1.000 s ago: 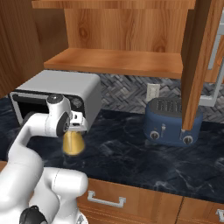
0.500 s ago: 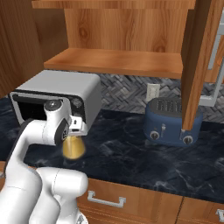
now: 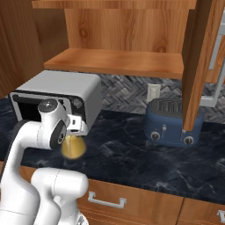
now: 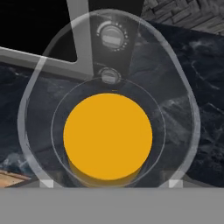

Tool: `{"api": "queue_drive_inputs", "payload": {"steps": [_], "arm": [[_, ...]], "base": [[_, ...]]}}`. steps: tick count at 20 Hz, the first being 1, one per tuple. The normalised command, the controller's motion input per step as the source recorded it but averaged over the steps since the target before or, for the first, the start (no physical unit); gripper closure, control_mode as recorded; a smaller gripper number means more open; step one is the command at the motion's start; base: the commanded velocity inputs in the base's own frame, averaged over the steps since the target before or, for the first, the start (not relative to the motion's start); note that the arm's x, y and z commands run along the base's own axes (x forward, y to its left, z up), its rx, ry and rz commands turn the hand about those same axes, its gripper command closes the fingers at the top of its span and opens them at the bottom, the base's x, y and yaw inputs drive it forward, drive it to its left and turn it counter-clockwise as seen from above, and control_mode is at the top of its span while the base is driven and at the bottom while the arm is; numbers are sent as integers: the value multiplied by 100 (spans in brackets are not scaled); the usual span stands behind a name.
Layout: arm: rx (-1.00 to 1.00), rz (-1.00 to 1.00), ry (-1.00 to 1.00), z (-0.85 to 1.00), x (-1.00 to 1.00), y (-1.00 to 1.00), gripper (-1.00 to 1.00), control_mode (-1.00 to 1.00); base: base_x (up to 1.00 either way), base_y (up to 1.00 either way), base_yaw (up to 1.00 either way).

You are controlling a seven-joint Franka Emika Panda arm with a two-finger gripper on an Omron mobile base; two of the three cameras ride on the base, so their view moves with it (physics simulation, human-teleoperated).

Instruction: There is a tray on the dining counter. Grab the cup, mug, and pitcher and place them on the tray. The pitcher may be placed next to the tray if it cannot fit the tray.

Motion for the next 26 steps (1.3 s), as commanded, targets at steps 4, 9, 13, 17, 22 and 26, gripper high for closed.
{"api": "queue_drive_inputs", "payload": {"steps": [4,9,13,17,22,26], "arm": [[0,-1,2,67,-11,-7,100,-100],[1,-1,8,61,-9,-3,100,-100],[0,0,12,37,-14,0,100,-100],[0,-1,10,17,-16,0,100,-100],[0,0,2,1,-7,0,100,-100],[0,0,0,0,0,0,100,-100]], "base": [[0,0,0],[0,0,0],[0,0,0],[0,0,0],[0,0,0],[0,0,0]]}}
